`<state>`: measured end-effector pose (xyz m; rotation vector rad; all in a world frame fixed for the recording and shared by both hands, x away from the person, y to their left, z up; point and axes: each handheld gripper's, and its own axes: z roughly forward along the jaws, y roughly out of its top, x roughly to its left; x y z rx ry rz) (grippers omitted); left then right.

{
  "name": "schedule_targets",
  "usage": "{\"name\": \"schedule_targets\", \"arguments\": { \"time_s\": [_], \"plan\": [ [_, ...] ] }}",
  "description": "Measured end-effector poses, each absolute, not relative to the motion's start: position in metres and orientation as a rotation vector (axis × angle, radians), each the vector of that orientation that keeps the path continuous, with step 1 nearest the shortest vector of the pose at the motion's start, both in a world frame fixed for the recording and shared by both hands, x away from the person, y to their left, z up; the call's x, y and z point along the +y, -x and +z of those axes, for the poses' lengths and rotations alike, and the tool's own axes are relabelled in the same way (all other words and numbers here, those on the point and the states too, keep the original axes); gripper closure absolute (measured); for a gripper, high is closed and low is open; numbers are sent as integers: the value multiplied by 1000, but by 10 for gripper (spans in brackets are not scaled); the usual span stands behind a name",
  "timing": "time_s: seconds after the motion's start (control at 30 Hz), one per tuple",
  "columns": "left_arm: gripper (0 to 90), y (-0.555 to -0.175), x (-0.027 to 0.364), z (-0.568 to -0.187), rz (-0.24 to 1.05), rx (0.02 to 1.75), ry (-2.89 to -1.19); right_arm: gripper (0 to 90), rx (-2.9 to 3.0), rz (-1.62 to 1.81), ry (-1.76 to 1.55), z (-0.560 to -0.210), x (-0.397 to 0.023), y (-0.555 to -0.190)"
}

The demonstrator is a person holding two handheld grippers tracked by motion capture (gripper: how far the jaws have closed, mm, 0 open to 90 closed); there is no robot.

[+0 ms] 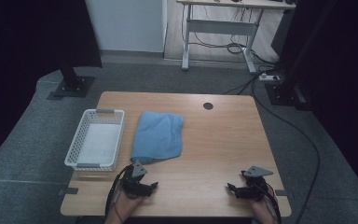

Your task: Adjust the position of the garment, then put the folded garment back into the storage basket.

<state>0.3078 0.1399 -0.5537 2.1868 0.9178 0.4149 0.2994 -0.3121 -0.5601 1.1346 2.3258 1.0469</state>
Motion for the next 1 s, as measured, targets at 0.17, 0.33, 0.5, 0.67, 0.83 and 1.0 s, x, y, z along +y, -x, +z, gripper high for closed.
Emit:
{"name": "schedule_targets", "arguments": {
  "time_s": [0.17, 0.33, 0.5, 0.67, 0.83, 1.0],
  "plan": [
    [139, -308, 140, -554, 415, 921, -2186, 142, 2324, 1044, -1140, -560, -313, -298],
    [44, -309, 138, -554, 409, 934, -2205, 142, 2323, 1042, -1140, -560, -313, -298],
    [40, -309, 138, -554, 406, 933, -2206, 142, 2323, 1042, -1140, -560, -313, -298],
    [5, -311, 137, -555, 399, 936, -2223, 142, 2323, 1042, -1140, -560, -313, -298],
    [0, -312, 136, -552, 350, 951, -2211, 142, 2323, 1043, -1140, -560, -313, -298],
    [0, -313, 134, -547, 358, 953, -2213, 143, 2323, 1044, -1141, -560, -313, -298]
  ]
}}
